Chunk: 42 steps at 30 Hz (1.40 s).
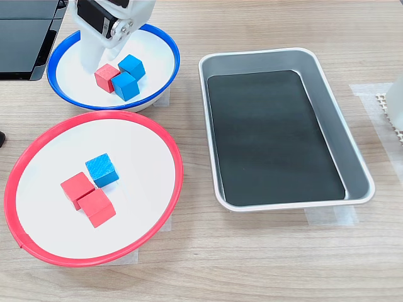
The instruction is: Relocate any misplaced blocks to their matching dishes.
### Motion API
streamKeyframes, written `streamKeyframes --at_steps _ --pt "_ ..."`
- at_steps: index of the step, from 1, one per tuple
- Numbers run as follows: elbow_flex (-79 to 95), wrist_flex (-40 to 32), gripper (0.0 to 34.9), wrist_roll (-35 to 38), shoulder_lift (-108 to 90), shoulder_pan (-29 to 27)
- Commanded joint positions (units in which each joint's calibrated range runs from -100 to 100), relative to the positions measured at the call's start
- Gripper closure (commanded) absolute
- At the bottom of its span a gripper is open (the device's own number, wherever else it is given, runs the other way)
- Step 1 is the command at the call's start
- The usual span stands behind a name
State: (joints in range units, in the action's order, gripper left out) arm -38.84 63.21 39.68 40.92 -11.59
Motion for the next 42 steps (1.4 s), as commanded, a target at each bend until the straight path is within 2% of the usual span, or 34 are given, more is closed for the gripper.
streamKeyframes --at_steps 1,16,42 --pt "-3.0 -1.3 23.5 0.8 0.1 -0.8" --pt "-5.6 -3.2 21.3 2.3 3.9 -2.4" --pt "-7.8 -3.5 21.8 2.5 8.2 -0.7"
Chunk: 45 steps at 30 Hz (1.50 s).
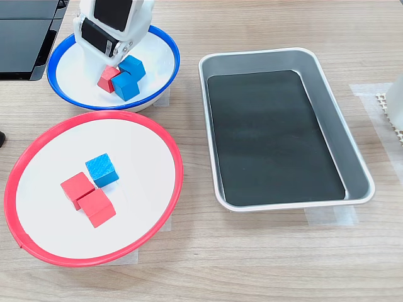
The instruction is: Relocate any misplaced blocks to their matching dishes.
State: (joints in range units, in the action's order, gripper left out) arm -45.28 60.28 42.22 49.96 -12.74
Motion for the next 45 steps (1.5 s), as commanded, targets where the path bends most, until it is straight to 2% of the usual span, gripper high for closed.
streamKeyframes --at_steps 1,10,14,27,35,45 --pt "-1.3 -0.4 21.8 0.0 -1.0 0.6" --pt "-0.5 0.4 22.6 0.4 -1.3 1.0" --pt "-0.1 0.5 24.9 0.8 -1.5 1.1" --pt "1.4 1.0 28.9 1.4 -2.8 1.4" --pt "1.0 1.4 34.6 1.6 -3.0 1.8" --pt "0.8 6.0 34.6 -0.6 -9.3 4.7"
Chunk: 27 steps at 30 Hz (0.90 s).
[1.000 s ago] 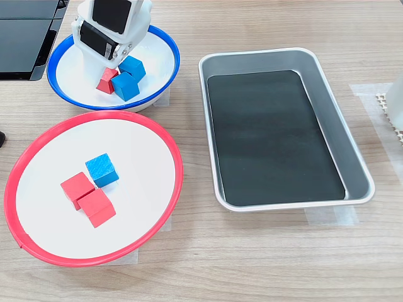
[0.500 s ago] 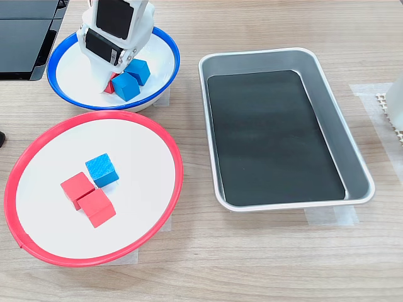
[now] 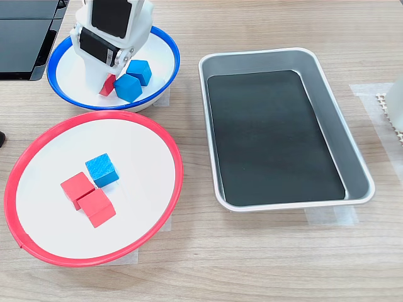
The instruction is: Relocate any misplaced blocks to their matching dishes.
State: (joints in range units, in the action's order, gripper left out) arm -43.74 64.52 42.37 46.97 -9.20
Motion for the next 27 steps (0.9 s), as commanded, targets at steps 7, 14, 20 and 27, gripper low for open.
streamKeyframes --at_steps 7,14,20,27 --pt "-0.5 7.2 34.6 -2.0 -13.8 5.1" --pt "4.5 11.3 34.6 -4.1 -17.8 12.9" --pt "7.7 11.5 34.6 -4.5 -17.8 18.1" --pt "9.1 11.5 34.6 -5.1 -15.6 21.5"
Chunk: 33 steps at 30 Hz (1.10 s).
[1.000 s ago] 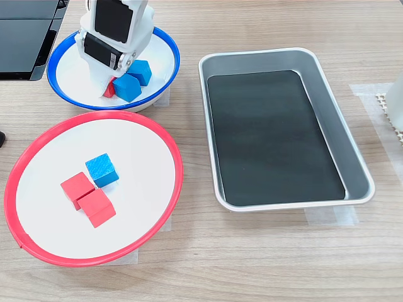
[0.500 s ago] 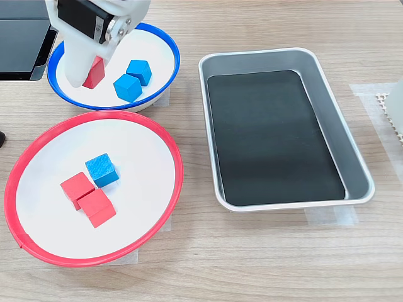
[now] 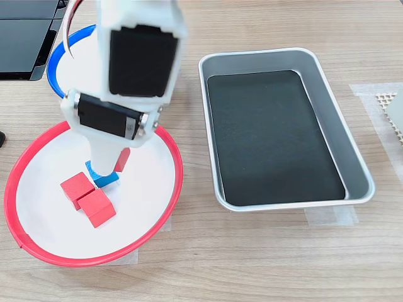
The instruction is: Relocate any misplaced blocks to their matching dishes.
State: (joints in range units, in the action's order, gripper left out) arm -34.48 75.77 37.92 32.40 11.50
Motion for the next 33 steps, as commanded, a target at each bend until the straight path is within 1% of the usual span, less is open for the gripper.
streamKeyframes --at_steps 1,14,16,20,25,33 --pt "0.0 0.2 34.6 -0.7 -0.7 1.1" --pt "0.3 0.2 34.6 -1.0 4.2 4.0" --pt "-0.4 0.2 33.9 -1.0 5.3 4.3" --pt "-1.3 0.1 31.8 -1.0 6.7 4.4" --pt "-2.9 0.0 26.8 -1.1 7.9 4.4" --pt "-5.9 0.0 22.8 -1.5 8.5 4.2"
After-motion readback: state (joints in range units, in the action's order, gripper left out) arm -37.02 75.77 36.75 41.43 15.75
